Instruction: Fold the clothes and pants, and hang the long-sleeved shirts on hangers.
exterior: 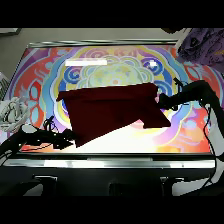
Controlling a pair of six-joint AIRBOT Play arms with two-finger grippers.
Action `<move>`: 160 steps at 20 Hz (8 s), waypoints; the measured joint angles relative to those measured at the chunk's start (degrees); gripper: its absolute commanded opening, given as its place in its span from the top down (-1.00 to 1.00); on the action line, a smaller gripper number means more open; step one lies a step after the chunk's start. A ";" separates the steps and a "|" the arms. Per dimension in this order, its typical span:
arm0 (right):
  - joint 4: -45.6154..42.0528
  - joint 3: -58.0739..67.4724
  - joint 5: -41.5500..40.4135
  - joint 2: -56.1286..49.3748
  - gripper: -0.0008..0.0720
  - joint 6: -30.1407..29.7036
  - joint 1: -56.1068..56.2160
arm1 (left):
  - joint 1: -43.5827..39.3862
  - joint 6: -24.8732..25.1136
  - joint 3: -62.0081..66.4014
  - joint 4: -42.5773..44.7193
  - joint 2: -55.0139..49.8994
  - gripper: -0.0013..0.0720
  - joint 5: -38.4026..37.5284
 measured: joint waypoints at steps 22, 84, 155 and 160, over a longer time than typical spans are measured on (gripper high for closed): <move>-6.16 37.48 3.61 37.27 0.90 6.80 0.04 | -2.89 -9.11 86.55 29.38 4.07 0.93 -13.18; 2.82 -27.93 2.56 10.73 0.07 -7.37 -20.00 | 12.37 -11.54 31.78 35.67 2.47 -0.55 -14.23; -16.57 42.64 -11.58 45.86 0.90 14.49 3.76 | 5.77 -16.70 82.68 50.14 18.27 0.93 -21.20; -17.77 36.39 -16.02 33.53 0.90 16.22 3.85 | 5.70 -14.01 74.12 43.47 8.57 0.93 -23.54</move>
